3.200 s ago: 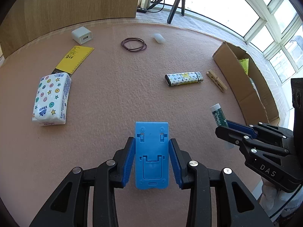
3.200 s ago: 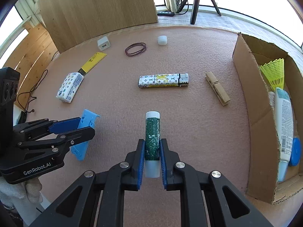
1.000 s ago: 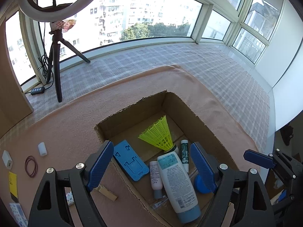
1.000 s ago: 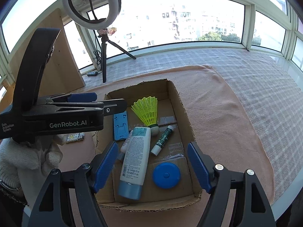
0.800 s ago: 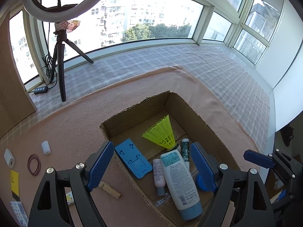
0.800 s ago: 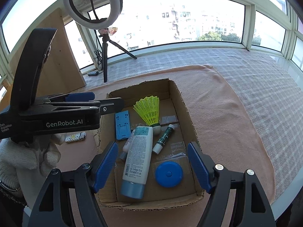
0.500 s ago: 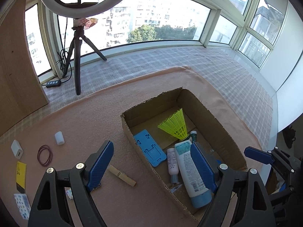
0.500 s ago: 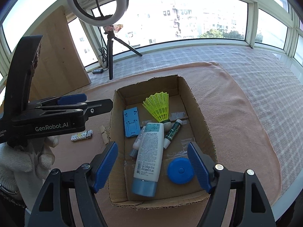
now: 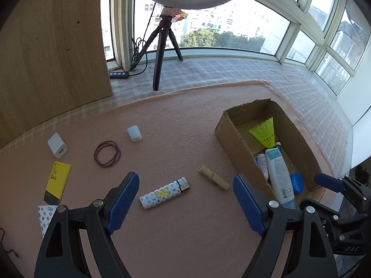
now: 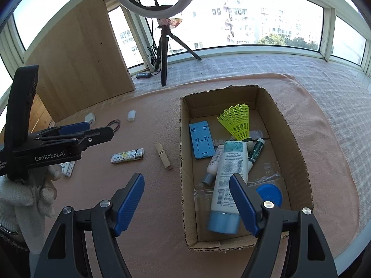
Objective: Organize objects
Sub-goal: 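Move the left tool to the white tissue pack and close on it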
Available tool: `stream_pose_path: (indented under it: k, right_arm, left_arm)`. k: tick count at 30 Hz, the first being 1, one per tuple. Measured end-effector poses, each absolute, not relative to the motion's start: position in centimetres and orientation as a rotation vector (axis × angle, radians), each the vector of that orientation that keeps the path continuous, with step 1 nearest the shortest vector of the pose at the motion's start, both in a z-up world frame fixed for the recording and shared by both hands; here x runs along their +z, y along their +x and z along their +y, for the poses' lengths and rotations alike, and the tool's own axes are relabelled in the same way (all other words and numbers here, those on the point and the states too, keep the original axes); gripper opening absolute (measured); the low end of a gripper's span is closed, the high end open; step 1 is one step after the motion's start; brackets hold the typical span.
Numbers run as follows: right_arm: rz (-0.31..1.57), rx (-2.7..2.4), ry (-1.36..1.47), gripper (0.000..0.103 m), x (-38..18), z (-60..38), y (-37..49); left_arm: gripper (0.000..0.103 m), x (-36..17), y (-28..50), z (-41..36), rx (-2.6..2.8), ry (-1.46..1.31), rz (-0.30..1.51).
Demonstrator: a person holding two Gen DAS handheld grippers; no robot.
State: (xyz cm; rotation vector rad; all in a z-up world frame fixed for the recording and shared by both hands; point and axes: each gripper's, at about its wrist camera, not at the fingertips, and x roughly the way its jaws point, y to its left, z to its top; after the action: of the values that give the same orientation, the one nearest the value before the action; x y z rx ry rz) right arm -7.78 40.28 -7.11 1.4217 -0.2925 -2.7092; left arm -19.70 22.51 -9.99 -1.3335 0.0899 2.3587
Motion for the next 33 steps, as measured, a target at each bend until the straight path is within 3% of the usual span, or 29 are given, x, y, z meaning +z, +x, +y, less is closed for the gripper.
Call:
stream_pose_path:
  k: [21, 33]
  right_arm:
    - [-0.250, -2.628, 1.450, 0.072, -7.9, 32.0, -7.5]
    - [-0.219, -2.614, 1.500, 0.072, -8.7, 30.4, -6.5]
  left_arm:
    - [0.085, -14.9, -22.7, 0.6, 2.555, -1.608, -0.105]
    - [0.057, -18.7, -24.9, -4.3, 2.471, -1.726, -0.374]
